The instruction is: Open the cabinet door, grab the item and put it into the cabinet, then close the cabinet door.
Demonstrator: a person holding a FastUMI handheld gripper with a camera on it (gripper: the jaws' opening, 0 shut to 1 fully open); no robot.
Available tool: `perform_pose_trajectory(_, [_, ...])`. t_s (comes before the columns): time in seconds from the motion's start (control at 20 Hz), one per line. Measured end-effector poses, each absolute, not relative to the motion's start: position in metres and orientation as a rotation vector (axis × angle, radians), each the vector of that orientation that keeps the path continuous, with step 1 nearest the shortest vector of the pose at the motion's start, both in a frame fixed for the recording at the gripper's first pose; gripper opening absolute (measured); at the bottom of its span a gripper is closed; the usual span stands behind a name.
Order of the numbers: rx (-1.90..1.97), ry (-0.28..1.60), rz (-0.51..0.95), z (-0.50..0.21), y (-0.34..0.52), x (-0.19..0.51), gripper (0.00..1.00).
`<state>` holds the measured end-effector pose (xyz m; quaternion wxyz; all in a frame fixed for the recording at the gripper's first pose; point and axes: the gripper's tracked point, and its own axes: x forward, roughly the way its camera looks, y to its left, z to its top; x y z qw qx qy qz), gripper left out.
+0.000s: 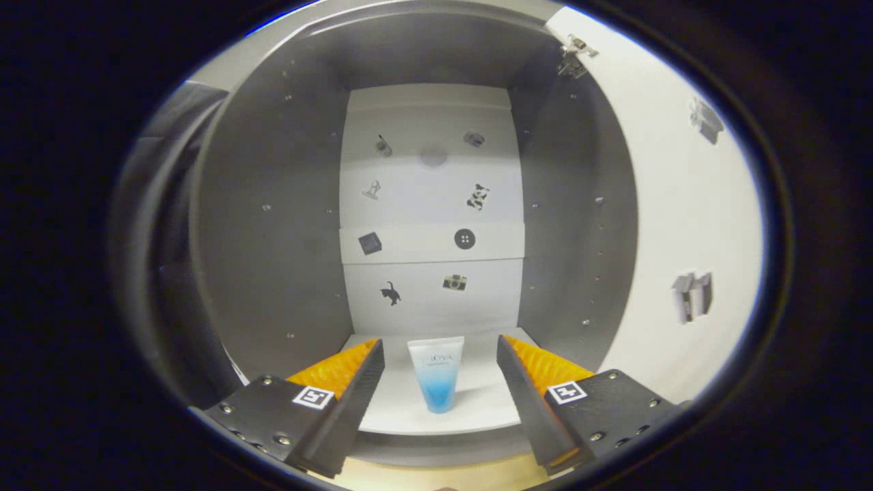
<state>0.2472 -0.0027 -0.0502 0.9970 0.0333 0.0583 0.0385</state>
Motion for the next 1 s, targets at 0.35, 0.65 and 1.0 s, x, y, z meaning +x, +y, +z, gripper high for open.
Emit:
perform_pose_trajectory(0.35, [0.044, 0.092, 0.034, -0.028, -0.018, 0.137, 0.98])
perform_pose_trajectory(0.65, [0.039, 0.104, -0.032, -0.026, -0.056, 0.034, 0.98])
perform_pose_trajectory(1.0, [0.096, 0.1, -0.168, -0.021, -0.137, -0.065, 0.98])
